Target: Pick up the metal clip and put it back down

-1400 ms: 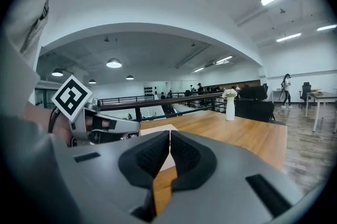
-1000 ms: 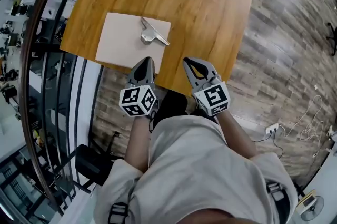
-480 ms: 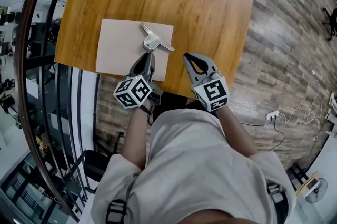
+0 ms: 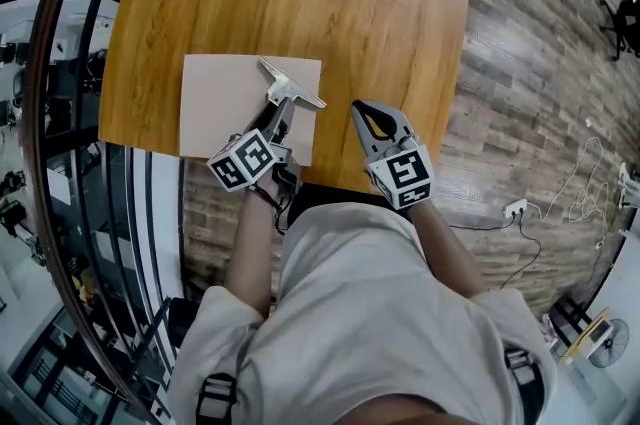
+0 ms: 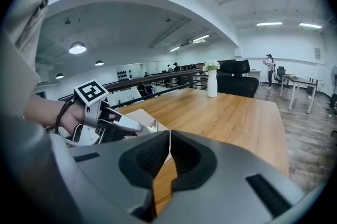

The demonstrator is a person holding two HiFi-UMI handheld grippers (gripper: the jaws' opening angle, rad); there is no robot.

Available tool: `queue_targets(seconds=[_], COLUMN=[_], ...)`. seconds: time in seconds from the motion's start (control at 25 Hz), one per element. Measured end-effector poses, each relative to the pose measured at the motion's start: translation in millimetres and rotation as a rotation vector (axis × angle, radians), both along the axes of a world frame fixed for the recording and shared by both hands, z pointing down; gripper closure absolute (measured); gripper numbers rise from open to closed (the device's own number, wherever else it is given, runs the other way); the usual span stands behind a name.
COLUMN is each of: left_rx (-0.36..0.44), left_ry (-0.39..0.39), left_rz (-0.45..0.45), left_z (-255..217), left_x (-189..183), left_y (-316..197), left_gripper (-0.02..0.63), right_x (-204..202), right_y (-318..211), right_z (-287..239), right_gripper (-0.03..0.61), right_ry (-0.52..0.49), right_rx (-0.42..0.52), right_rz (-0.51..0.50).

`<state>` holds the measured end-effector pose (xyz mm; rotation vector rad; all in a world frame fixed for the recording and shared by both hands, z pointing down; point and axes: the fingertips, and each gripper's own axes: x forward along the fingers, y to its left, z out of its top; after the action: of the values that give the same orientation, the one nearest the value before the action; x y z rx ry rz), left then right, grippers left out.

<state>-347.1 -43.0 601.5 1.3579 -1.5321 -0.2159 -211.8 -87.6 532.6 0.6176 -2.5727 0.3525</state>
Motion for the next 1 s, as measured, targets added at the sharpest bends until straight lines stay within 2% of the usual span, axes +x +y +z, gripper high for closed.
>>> queue_targets(seconds=[0.24, 0.32, 0.4, 0.6, 0.8, 1.0], left_rx=[-0.042, -0.075, -0.076, 0.009, 0.083, 0.141], left_ry=[-0.017, -0.025, -0.023, -0.048, -0.188, -0.248], left_rz=[0.012, 0.028, 0.035, 0.087, 0.161, 0.195], left_z=[16, 19, 17, -3, -25, -52], left_x=[-6, -5, -2, 14, 27, 50], left_y=[-6, -8, -12, -24, -32, -40], left_gripper=[0.465, 0.512, 0.538, 0.58, 0.588, 0.588], right_x=[-1, 2, 7, 28, 40, 58], right_y=[-3, -5, -6, -5, -5, -11], right_z=[5, 1, -2, -5, -8, -20], right_gripper=[0.552, 0.552, 0.552, 0.552, 0.552, 0.552], right_ry=[0.012, 0.012, 0.01, 0.009, 0.001, -0.023], right_rx=[0.004, 0.01, 0.014, 0.021, 0.045, 0.071], right_rz=[0.022, 0.031, 0.041, 0.056, 0.074, 0.097])
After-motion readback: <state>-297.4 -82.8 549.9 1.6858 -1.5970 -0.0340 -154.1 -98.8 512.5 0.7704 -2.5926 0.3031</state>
